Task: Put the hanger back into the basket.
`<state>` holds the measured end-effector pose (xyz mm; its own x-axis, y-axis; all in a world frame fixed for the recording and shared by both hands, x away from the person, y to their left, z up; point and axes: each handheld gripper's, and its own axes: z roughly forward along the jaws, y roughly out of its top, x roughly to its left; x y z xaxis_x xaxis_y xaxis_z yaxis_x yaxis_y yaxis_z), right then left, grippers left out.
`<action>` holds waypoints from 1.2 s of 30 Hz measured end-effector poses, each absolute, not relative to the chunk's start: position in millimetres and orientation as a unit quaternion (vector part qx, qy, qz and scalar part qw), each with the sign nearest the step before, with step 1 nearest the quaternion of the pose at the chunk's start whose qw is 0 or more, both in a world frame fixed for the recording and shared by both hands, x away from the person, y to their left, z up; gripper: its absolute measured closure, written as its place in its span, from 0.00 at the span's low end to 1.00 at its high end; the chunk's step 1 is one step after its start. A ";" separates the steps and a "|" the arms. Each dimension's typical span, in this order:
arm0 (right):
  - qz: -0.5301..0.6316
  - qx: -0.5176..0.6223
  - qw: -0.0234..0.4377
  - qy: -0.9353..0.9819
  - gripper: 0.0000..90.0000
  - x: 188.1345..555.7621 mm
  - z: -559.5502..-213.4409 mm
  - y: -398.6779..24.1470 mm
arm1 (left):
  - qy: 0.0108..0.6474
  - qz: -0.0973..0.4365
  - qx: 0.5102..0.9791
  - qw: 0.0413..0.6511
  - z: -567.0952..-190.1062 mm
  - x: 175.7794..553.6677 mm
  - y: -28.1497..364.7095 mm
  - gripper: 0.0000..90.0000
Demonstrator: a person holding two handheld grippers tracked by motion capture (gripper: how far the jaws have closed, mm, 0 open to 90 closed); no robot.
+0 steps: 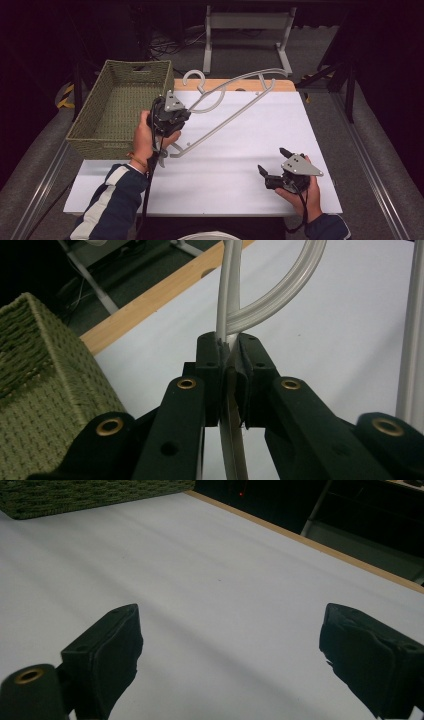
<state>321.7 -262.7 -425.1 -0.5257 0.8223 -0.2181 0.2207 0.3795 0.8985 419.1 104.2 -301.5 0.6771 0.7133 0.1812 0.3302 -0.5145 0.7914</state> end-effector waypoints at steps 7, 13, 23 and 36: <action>0.437 0.344 0.342 0.757 0.12 321.9 -425.7 -261.8 | 0.324 0.254 0.826 0.384 -290.4 422.0 119.0 0.91; 0.436 0.345 0.341 0.758 0.12 322.2 -425.9 -262.0 | 0.337 0.258 0.819 0.386 -281.9 426.2 136.5 0.91; 0.435 0.347 0.341 0.758 0.12 322.9 -426.7 -261.8 | 0.348 0.272 0.819 0.367 -278.4 438.8 162.0 0.91; 0.440 0.353 0.336 0.754 0.12 323.2 -425.9 -262.6 | 0.365 0.286 0.812 0.355 -277.5 456.9 193.5 0.91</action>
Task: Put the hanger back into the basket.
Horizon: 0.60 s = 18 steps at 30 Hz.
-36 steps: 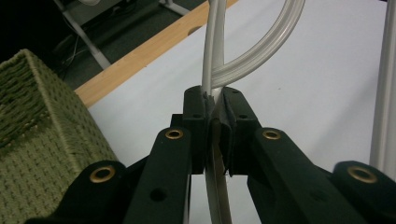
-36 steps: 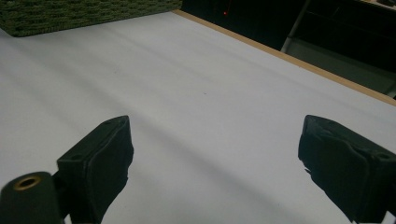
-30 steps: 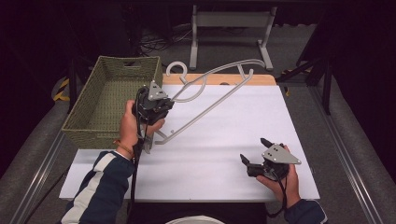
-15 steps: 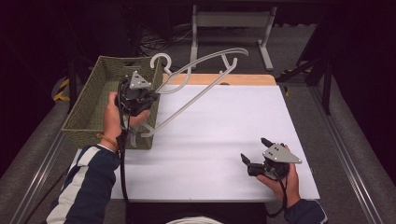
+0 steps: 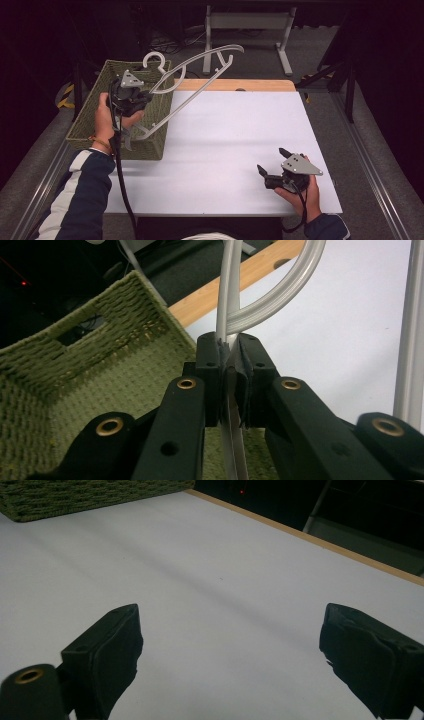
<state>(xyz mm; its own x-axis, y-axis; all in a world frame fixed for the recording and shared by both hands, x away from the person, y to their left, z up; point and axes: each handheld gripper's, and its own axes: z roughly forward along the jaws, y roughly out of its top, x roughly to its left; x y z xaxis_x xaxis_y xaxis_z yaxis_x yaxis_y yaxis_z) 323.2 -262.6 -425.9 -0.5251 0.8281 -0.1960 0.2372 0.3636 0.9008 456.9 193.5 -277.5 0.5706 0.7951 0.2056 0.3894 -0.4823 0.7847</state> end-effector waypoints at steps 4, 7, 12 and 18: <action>0.432 0.350 0.334 0.761 0.12 324.1 -429.2 -259.5 | 0.367 0.288 0.813 0.349 -278.9 463.6 200.7 0.91; 0.428 0.347 0.336 0.764 0.12 324.8 -429.8 -257.9 | 0.370 0.290 0.809 0.352 -282.0 472.3 209.6 0.91; 0.424 0.350 0.334 0.766 0.12 326.5 -432.3 -257.3 | 0.372 0.292 0.807 0.354 -286.2 477.0 214.4 0.91; 0.423 0.349 0.337 0.765 0.12 325.3 -431.6 -256.7 | 0.381 0.292 0.808 0.341 -291.5 487.3 228.9 0.91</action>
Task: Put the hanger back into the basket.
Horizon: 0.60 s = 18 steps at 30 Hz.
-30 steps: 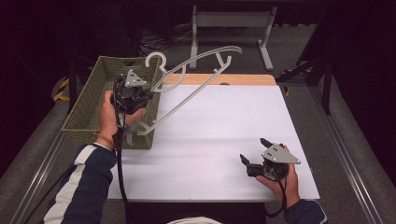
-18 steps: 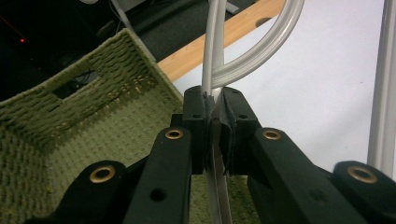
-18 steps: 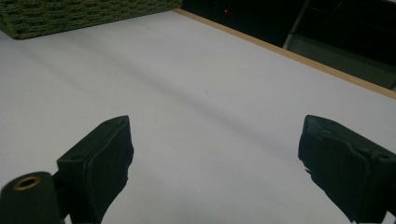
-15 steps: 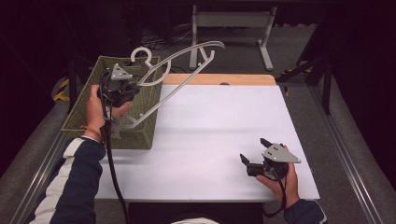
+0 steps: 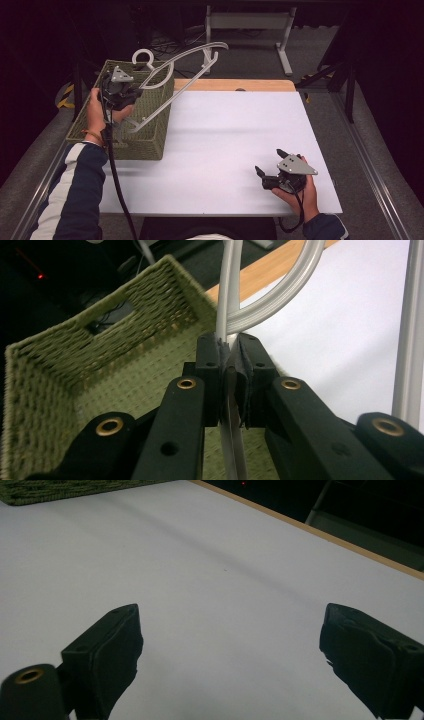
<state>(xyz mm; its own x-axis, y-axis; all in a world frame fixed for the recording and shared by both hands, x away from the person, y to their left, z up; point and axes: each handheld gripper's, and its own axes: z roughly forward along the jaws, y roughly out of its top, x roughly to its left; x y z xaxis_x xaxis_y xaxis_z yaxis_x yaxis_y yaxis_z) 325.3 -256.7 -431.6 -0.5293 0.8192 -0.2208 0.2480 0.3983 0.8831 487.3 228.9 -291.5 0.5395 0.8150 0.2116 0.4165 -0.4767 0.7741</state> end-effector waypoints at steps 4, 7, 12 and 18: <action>0.422 0.353 0.336 0.765 0.12 327.1 -432.4 -257.8 | 0.388 0.298 0.804 0.338 -294.1 494.6 242.9 0.91; 0.419 0.352 0.335 0.767 0.11 327.2 -432.7 -257.3 | 0.392 0.306 0.802 0.331 -295.8 500.7 250.9 0.91; 0.416 0.348 0.331 0.772 0.11 328.0 -434.5 -255.5 | 0.408 0.303 0.802 0.313 -305.8 514.5 260.7 0.91; 0.407 0.335 0.343 0.778 0.11 324.3 -433.7 -251.1 | 0.417 0.302 0.809 0.285 -319.1 522.3 269.1 0.91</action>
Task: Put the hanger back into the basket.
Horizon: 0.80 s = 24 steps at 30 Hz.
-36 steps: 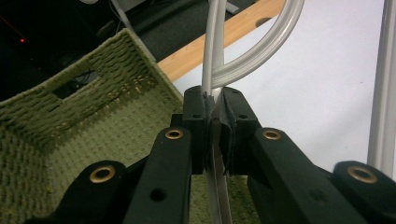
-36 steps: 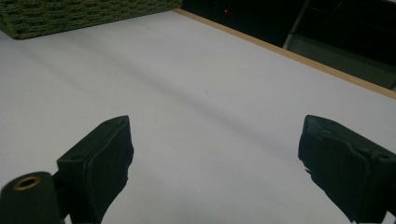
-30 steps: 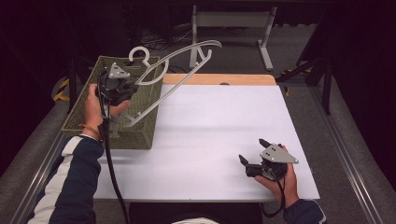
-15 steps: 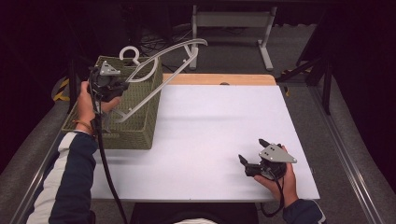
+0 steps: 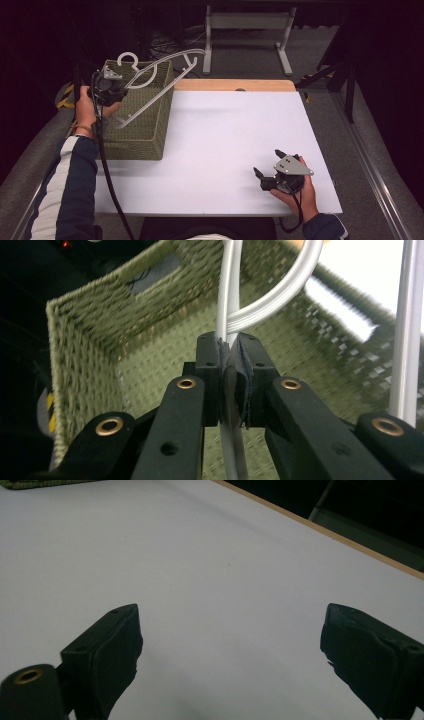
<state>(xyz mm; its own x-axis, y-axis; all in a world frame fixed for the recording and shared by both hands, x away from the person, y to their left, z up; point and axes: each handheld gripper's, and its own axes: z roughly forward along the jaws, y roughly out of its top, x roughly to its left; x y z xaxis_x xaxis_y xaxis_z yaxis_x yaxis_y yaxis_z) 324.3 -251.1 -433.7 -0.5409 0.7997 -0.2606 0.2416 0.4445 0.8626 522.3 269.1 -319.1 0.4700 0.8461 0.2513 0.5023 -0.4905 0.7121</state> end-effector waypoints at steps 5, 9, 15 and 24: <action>0.406 0.330 0.343 0.780 0.11 324.5 -434.2 -250.5 | 0.435 0.298 0.803 0.277 -329.9 525.5 283.6 0.91; 0.404 0.329 0.343 0.782 0.11 324.5 -434.7 -249.7 | 0.457 0.294 0.794 0.273 -339.0 528.4 297.0 0.91; 0.405 0.331 0.340 0.782 0.11 325.2 -435.2 -248.9 | 0.474 0.286 0.783 0.284 -350.3 530.0 307.3 0.90; 0.411 0.326 0.339 0.781 0.11 323.4 -434.6 -248.8 | 0.475 0.299 0.777 0.285 -348.8 527.5 304.7 0.82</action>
<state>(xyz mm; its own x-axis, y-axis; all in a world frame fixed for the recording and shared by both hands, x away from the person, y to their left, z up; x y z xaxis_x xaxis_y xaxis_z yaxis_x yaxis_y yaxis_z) 323.4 -248.8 -434.6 -0.5573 0.7877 -0.2627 0.2300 0.4504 0.8627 527.5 304.7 -348.8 0.3694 0.9088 0.1940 0.5671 -0.3858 0.7277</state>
